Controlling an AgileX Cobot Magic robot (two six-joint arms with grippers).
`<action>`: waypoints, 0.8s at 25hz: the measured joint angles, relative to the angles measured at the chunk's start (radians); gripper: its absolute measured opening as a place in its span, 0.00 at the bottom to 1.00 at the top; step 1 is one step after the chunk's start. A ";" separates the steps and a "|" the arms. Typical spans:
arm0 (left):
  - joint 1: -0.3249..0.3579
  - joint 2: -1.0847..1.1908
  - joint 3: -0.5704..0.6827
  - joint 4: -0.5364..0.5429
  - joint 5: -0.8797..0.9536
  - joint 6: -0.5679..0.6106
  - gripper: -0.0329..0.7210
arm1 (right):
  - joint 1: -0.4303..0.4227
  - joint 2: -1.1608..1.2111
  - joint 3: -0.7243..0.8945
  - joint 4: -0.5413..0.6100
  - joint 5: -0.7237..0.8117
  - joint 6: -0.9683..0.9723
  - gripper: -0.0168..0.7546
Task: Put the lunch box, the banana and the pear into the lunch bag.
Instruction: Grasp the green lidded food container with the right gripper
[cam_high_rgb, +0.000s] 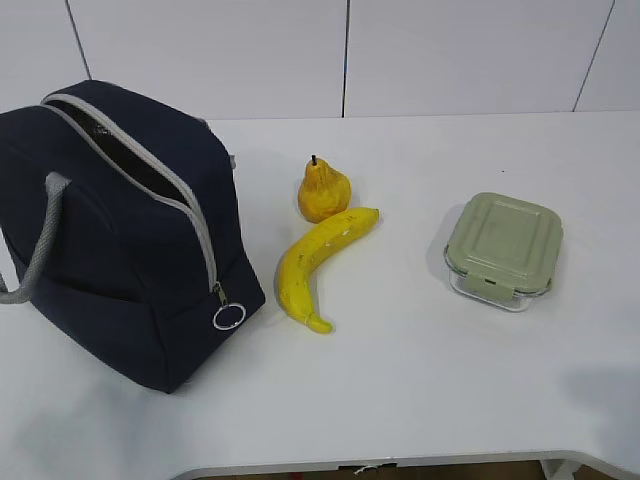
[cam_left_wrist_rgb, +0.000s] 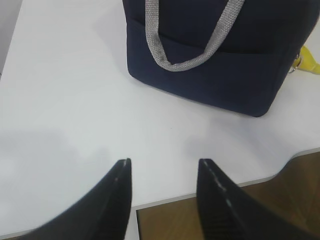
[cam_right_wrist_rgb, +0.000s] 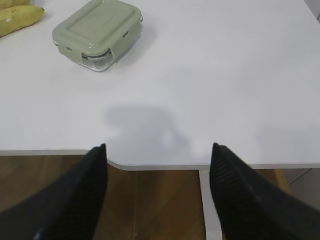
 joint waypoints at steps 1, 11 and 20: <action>0.000 0.000 0.000 0.000 0.000 0.000 0.45 | 0.000 0.000 0.000 0.000 0.000 0.000 0.70; 0.000 0.000 0.000 0.000 0.000 0.000 0.45 | 0.000 0.000 0.000 0.000 0.000 0.000 0.70; 0.000 0.000 0.000 0.000 0.000 0.000 0.45 | 0.000 0.000 0.000 0.000 0.000 0.000 0.70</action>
